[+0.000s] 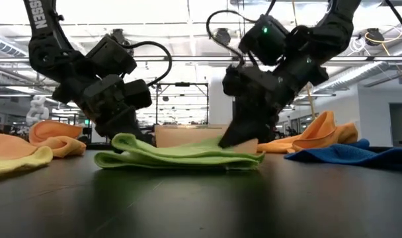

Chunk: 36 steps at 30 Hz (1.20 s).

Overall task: Fold microfiber towels
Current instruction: Put the green microfiber cloth into the orange bin

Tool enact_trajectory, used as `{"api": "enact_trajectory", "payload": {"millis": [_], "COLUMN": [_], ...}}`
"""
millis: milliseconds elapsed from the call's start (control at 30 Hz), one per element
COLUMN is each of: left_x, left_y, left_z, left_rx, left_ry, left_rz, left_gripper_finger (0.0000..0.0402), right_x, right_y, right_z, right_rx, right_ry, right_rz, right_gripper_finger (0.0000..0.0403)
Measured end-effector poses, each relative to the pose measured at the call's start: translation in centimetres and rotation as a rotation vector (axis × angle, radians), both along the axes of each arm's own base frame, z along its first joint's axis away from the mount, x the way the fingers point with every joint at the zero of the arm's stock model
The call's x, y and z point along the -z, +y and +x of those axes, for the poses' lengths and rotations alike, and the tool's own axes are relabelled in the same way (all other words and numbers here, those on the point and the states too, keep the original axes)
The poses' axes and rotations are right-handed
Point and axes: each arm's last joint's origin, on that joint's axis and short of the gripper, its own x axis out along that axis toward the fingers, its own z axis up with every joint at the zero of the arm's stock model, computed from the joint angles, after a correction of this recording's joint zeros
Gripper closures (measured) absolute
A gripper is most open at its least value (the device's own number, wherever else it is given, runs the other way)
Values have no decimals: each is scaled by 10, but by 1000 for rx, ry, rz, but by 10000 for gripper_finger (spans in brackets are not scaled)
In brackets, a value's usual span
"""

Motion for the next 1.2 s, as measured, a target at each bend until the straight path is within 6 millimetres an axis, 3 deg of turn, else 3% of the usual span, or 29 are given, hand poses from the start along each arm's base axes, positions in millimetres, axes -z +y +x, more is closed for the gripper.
{"api": "enact_trajectory", "payload": {"millis": [300, 500, 733, 933, 1200], "left_x": [-66, -117, -159, -177, -177], "left_y": [7, 19, 40, 64, 102], "left_z": [5, 22, 34, 34, 21], "left_rx": [-16, -49, -88, -150, -256], "left_ry": [-123, -187, -206, -213, -168], "left_rz": [221, 423, 563, 634, 661], "left_gripper_finger": [399, 400, 400, 401, 401], "right_x": [-59, -96, -121, -120, -120], "right_y": [-2, -7, -19, -42, -77], "right_z": [-14, -32, -46, -48, -53], "right_rx": [18, 95, 182, 252, 365], "right_ry": [-157, -241, -303, -281, -267], "right_rz": [-104, -240, -321, -349, -381], "right_gripper_finger": [402, 402, 402, 402, 403]}}
